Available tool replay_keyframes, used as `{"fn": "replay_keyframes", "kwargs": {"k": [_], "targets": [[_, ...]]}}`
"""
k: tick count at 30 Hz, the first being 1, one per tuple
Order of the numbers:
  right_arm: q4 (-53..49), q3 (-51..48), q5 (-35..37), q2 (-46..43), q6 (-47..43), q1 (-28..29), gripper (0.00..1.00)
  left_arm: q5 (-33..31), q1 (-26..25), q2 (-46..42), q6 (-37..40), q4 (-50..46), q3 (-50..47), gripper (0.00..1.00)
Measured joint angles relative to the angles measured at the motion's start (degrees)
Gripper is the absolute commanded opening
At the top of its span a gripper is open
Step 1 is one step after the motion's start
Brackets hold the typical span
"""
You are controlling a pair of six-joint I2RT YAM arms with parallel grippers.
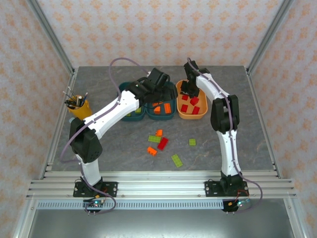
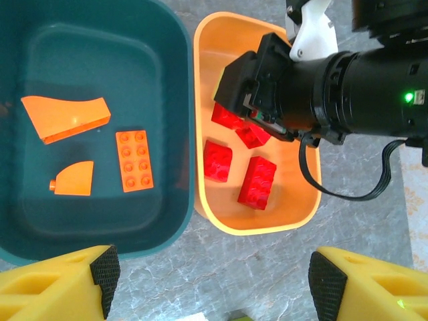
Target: Sort the legos into containers by color
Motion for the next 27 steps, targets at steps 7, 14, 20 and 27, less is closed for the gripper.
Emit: {"fn": "replay_keyframes", "kwargs": {"k": [7, 14, 20, 27], "targets": [[-2.8, 3.1, 0.2, 2.2, 1.3, 0.0, 0.51, 0.0, 0.0, -0.5, 0.0, -1.0, -1.9, 0.78], [-4.0, 3.6, 0.3, 1.6, 1.7, 0.1, 0.55, -0.5, 0.0, -5.9, -0.1, -3.1, -10.5, 0.77], [-1.6, -5.1, 3.0, -11.6, 1.7, 2.2, 0.55, -1.6, 0.0, -13.6, -5.5, -5.6, -20.2, 0.73], [9.6, -31.9, 3.0, -41.6, 1.7, 10.5, 0.55, -0.5, 0.0, -14.3, -22.5, -8.0, -30.6, 0.7]]}}
